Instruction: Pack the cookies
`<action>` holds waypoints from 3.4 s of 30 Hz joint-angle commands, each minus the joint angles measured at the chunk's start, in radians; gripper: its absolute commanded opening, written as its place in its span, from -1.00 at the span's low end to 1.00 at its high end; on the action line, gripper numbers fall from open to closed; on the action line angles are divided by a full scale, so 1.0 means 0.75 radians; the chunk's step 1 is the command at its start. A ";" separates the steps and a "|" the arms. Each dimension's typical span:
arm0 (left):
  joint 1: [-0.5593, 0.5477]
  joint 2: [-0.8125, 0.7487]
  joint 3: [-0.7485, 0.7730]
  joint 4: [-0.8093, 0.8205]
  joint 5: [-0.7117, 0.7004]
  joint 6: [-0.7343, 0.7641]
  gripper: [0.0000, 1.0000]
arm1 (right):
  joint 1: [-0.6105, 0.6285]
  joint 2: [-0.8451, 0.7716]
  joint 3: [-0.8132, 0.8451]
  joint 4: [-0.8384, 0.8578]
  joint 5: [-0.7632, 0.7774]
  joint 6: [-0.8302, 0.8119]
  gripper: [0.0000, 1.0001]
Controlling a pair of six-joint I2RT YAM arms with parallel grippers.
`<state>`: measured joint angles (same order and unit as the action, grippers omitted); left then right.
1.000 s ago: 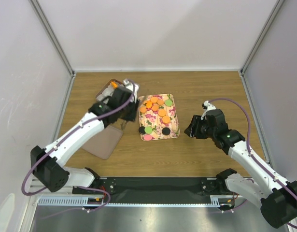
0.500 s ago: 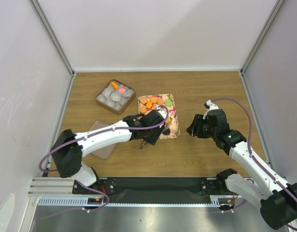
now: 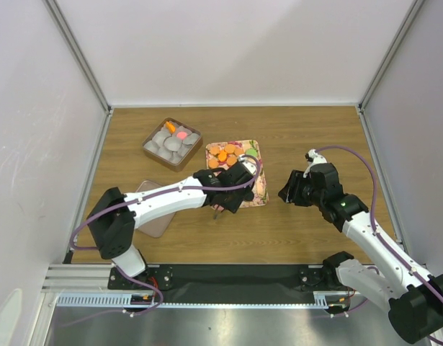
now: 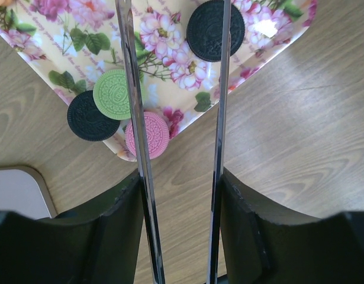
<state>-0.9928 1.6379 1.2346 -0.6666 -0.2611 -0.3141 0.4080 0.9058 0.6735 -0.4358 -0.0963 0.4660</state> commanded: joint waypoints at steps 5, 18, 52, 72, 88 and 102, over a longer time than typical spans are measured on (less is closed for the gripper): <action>-0.012 0.035 0.053 -0.001 -0.036 -0.009 0.08 | -0.004 -0.021 0.008 0.019 -0.017 -0.016 0.03; -0.010 0.107 0.088 0.032 -0.038 0.000 0.09 | -0.004 -0.023 0.008 0.019 -0.021 -0.016 0.03; 0.029 -0.093 0.115 -0.034 -0.040 0.028 -0.16 | -0.002 -0.021 0.004 0.023 -0.025 -0.014 0.03; 0.650 -0.374 0.023 -0.028 0.121 0.100 -0.15 | 0.002 0.128 0.037 0.002 -0.058 -0.026 0.02; 0.921 -0.028 0.235 -0.015 0.250 0.149 -0.17 | -0.004 0.193 0.031 0.021 -0.084 -0.026 0.02; 0.941 0.174 0.379 -0.034 0.287 0.155 -0.17 | -0.008 0.216 0.026 0.039 -0.090 -0.024 0.01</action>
<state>-0.2947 1.7573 1.4540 -0.7128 -0.0635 -0.2211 0.4080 1.0718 0.6739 -0.4316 -0.1513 0.4614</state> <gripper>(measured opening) 0.425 0.506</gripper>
